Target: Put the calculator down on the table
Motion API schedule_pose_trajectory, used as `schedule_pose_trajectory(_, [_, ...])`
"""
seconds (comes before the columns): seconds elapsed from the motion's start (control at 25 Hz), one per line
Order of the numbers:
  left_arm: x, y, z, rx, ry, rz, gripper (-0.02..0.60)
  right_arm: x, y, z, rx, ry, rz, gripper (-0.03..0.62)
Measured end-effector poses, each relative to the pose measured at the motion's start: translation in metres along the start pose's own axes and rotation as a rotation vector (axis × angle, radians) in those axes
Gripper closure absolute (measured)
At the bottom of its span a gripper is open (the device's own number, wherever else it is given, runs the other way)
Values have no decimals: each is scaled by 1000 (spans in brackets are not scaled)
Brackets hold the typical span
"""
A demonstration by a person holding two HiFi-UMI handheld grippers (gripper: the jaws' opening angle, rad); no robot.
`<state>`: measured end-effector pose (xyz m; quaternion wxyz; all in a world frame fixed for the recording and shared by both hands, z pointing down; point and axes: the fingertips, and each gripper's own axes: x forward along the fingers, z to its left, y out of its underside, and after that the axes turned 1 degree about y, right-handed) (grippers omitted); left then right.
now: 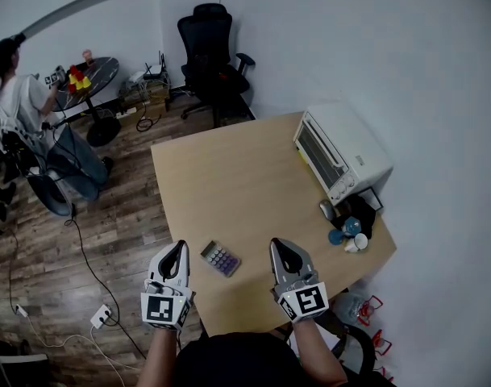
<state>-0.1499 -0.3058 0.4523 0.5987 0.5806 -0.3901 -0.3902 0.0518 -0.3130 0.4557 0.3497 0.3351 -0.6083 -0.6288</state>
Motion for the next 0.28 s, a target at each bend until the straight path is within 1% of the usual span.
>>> schedule_pose_trajectory(0.08, [-3, -1, 3, 8, -13, 9, 577, 1, 2, 1, 0, -3, 6, 589])
schedule_pose_trajectory(0.28, [-4, 2, 7, -41, 6, -6, 577, -1, 5, -1, 46, 12, 14, 589])
